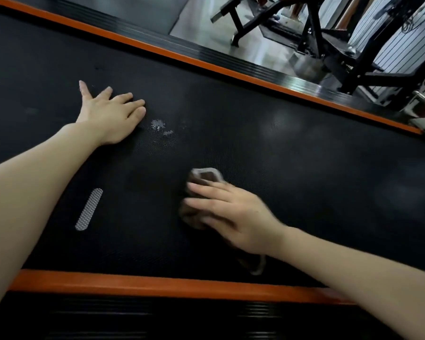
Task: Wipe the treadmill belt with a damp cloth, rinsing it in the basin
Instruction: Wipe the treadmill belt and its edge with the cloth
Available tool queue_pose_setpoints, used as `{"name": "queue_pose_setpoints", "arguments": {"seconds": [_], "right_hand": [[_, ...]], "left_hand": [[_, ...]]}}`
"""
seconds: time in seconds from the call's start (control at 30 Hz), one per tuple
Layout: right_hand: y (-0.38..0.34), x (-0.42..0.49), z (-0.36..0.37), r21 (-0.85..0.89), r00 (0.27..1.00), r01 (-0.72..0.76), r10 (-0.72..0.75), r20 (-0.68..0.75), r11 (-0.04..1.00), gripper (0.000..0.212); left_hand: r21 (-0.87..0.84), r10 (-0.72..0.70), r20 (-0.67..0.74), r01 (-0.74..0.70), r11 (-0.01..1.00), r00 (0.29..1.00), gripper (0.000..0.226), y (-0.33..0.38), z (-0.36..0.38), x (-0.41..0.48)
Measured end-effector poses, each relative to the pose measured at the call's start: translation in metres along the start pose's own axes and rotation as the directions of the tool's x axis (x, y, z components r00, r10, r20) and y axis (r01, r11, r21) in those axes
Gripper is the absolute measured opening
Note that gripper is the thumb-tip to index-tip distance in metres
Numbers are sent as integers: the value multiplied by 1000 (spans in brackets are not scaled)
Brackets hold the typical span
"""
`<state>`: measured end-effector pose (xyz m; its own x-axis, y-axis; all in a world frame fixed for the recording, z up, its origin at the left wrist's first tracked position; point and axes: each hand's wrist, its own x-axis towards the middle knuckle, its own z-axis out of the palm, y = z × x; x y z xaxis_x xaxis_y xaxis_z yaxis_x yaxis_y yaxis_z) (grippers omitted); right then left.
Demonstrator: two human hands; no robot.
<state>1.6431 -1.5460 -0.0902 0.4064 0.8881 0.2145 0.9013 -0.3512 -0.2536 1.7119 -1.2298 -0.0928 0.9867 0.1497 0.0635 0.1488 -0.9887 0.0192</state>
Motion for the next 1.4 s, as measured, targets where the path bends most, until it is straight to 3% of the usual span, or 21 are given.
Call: {"name": "queue_pose_setpoints", "arguments": {"seconds": [0.13,0.23,0.43,0.53,0.73,0.87,0.97,1.03,1.17,1.4], "right_hand": [[35,-83,-38,-38,994,-74,77,80,997,37],[35,-81,-38,-13,994,-93,94,59,996,36],[-21,25,22,22,973,232,-232,-15,972,36],[-38,60,35,42,956,292,-294,25,955,38],[4,-7,7,76,928,371,-373,20,926,39],[63,-55,-19,77,979,202,-201,-11,976,40],[97,-70,-33,53,998,2,2,-68,999,42],[105,-68,-38,45,984,-125,129,-126,991,44],[78,-53,-28,33,929,-305,305,-208,952,50],[-22,10,19,-35,993,90,-93,-75,995,40]], "left_hand": [[60,43,-68,-39,997,997,59,-2,-10,-17],[25,-11,-44,12,1000,999,60,-6,-16,-28],[6,-127,41,127,992,991,56,6,-23,-41],[48,-148,85,144,988,985,55,18,-36,-42],[216,-89,158,54,975,983,54,38,-53,-50],[261,-97,217,38,965,971,53,43,-32,-76],[107,-134,162,117,987,978,51,47,-7,-91],[1,-162,125,164,987,979,49,49,0,-93],[-14,-154,90,155,988,984,49,48,4,-92],[-16,-117,63,119,993,991,51,46,8,-91]]}}
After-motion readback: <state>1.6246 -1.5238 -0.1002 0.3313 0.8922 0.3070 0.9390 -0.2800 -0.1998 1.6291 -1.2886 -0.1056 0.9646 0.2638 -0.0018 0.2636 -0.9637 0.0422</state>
